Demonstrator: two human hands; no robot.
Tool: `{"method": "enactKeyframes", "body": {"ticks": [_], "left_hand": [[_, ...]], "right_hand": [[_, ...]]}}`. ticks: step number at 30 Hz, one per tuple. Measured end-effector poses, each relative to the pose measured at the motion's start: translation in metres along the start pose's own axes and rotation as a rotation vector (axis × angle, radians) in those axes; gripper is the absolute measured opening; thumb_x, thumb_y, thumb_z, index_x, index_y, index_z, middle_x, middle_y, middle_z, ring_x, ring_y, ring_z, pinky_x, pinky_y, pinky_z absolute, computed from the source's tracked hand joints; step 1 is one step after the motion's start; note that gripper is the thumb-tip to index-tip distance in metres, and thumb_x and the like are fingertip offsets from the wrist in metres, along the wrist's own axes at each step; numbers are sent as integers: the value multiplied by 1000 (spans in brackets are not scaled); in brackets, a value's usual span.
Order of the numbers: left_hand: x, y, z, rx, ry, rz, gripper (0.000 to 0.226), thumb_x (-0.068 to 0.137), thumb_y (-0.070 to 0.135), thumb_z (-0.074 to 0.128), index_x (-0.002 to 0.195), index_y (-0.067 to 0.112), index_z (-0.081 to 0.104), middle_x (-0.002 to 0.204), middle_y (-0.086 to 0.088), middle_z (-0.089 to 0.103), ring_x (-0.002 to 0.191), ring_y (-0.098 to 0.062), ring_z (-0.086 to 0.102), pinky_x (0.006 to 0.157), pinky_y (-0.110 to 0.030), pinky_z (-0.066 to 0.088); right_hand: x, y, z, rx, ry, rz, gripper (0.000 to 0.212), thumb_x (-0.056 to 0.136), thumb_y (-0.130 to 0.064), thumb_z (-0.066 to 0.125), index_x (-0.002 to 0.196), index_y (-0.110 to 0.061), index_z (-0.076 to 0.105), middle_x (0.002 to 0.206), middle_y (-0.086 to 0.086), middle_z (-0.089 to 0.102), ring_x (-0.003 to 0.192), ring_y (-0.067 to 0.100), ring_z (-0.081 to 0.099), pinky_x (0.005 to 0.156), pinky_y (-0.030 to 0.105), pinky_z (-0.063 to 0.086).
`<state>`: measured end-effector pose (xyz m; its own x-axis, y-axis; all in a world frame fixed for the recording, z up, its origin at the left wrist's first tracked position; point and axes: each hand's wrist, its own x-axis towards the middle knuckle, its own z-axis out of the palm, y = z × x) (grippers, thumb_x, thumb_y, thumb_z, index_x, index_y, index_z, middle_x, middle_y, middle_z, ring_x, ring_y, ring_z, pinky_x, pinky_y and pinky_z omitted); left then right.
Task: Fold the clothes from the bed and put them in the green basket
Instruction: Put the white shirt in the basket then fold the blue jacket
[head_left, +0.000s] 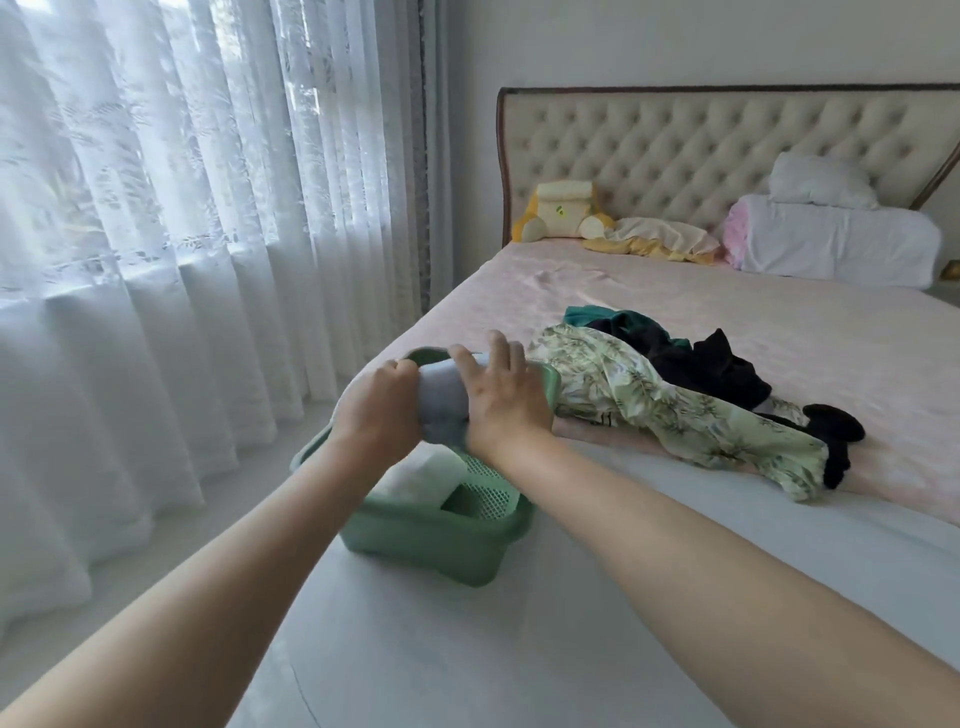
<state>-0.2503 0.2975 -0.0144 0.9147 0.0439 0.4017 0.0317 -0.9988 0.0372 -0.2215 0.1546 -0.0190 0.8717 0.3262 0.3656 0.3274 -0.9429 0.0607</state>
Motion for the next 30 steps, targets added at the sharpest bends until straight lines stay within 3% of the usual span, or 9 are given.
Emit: {"method": "enactKeyframes", "body": {"ticks": [3,5,8,12,16,20,23,26,30], "left_hand": [[2,-10,11,40,-36,-65,26,84,7,58,109,11,53,112,-8,62,96,-31,64,67,-34,42],[0,-10,19,116,-61,-57,25,86,8,58,110,12,53,114,-7,62,98,-30,66,70,-36,48],[-5,-9,32,196,-143,75,23,89,15,57,111,13,51,115,-5,60,102,-24,66,79,-31,52],[-12,-17,31,130,-254,201,44,81,31,67,116,14,47,115,-6,53,97,-26,63,81,-34,52],[-18,-24,16,-170,-477,152,70,67,66,73,125,34,50,117,7,48,95,-19,61,89,-35,51],[-9,-31,22,-476,-658,132,19,89,41,66,108,44,64,109,20,62,99,-7,60,88,-24,48],[-1,-33,37,-463,-598,148,24,90,18,62,100,39,65,111,16,65,101,-9,60,86,-21,46],[6,-30,53,-321,-540,153,35,87,31,69,121,35,60,128,6,54,121,-18,48,102,-34,42],[9,-24,62,-189,-640,139,56,90,30,60,143,38,43,152,5,34,141,-26,27,113,-48,31]], "right_hand": [[10,-18,0,591,-164,451,77,82,-17,60,148,-25,21,142,17,23,126,41,40,91,44,51],[20,-23,-2,1116,-324,828,66,91,-17,51,151,-23,24,146,16,29,123,47,47,72,56,61],[25,-24,0,1496,-580,982,38,99,-34,50,131,-15,44,129,15,44,109,44,53,68,60,59],[38,-20,31,1437,-661,972,49,90,-55,65,120,-18,53,125,15,54,108,42,61,60,56,57],[48,-11,57,1264,-756,853,26,87,-33,73,108,-18,71,121,13,69,105,32,68,91,50,55],[49,8,51,1092,-700,625,55,73,-14,87,123,-6,65,124,13,67,113,30,64,98,44,52],[47,18,51,870,-774,488,64,69,-17,92,124,-5,61,124,12,65,114,33,63,98,48,53],[45,15,54,575,-843,333,62,80,-32,84,128,-8,54,125,14,60,112,36,63,88,43,55],[49,19,51,814,-931,415,32,86,2,67,117,-3,60,123,20,63,111,38,64,97,53,53]]}}
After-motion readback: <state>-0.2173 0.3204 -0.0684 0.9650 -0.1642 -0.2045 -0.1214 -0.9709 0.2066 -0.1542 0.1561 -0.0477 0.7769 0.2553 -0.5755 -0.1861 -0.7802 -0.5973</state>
